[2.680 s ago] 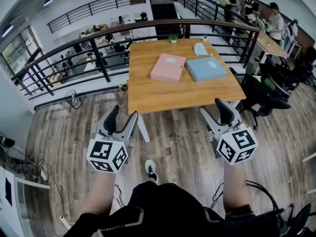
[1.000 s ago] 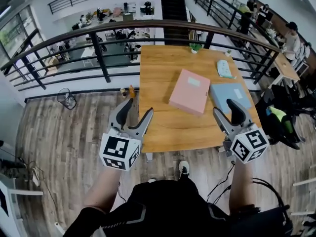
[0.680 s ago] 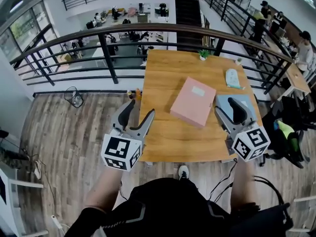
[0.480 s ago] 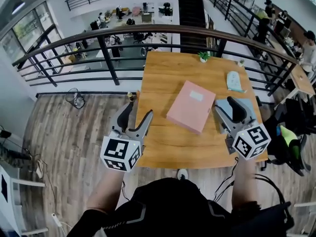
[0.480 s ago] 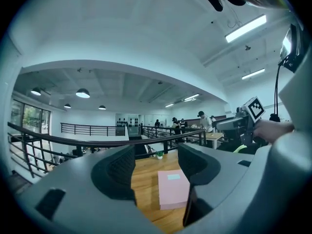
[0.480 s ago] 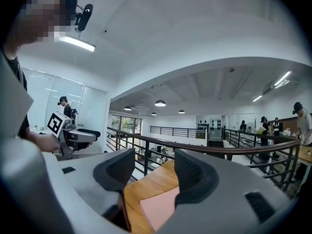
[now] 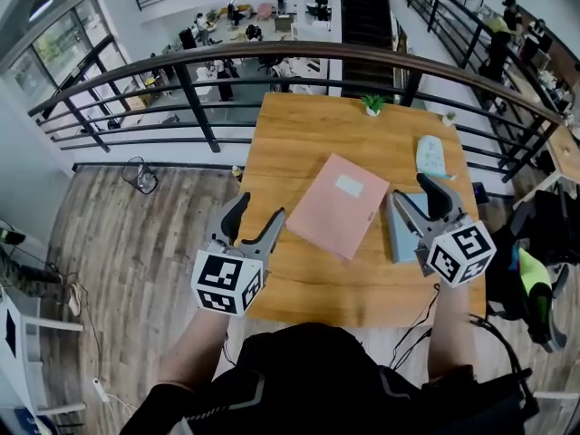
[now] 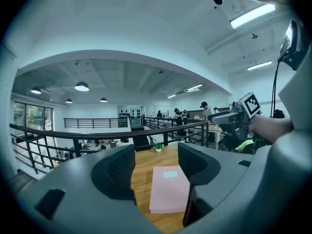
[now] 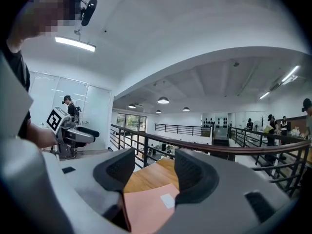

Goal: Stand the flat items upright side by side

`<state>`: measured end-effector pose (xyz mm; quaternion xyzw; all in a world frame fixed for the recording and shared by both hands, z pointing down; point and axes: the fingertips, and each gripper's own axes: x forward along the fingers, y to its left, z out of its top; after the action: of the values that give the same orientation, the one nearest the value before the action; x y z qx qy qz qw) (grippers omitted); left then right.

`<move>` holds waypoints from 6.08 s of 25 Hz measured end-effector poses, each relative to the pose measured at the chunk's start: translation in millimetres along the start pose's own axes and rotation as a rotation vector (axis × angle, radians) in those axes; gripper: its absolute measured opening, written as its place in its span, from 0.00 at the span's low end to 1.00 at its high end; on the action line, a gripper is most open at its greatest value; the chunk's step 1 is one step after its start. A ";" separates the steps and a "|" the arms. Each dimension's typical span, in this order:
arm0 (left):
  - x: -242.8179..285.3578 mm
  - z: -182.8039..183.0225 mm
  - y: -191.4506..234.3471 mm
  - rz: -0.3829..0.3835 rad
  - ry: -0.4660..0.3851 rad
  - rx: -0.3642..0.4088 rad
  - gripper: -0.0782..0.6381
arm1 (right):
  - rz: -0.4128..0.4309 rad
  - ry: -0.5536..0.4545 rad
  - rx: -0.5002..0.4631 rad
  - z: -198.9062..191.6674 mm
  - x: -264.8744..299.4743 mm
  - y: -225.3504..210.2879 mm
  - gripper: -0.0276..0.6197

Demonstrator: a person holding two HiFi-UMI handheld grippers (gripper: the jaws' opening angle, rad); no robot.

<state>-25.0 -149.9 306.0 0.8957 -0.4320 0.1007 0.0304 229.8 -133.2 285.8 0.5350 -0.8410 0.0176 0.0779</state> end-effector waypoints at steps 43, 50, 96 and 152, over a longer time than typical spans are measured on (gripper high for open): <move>137.2 -289.5 -166.4 -0.013 0.796 -0.414 0.61 | 0.459 0.655 -0.026 -319.1 155.5 -170.6 0.48; 149.3 -326.7 -194.9 -0.069 0.903 -0.385 0.61 | 0.484 0.716 0.029 -352.6 159.9 -177.4 0.48; 179.2 -340.4 -110.8 -0.117 0.898 -0.205 0.62 | 0.671 0.717 -0.058 -337.6 170.7 -166.8 0.42; 180.9 -355.5 -90.8 -0.464 0.931 -0.120 0.61 | 0.522 0.492 -0.621 -86.6 142.0 59.8 0.26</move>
<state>100.8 -181.8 694.0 0.8250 -0.1682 0.4537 0.2919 126.6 -225.3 395.8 0.2370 -0.8694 -0.0896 0.4243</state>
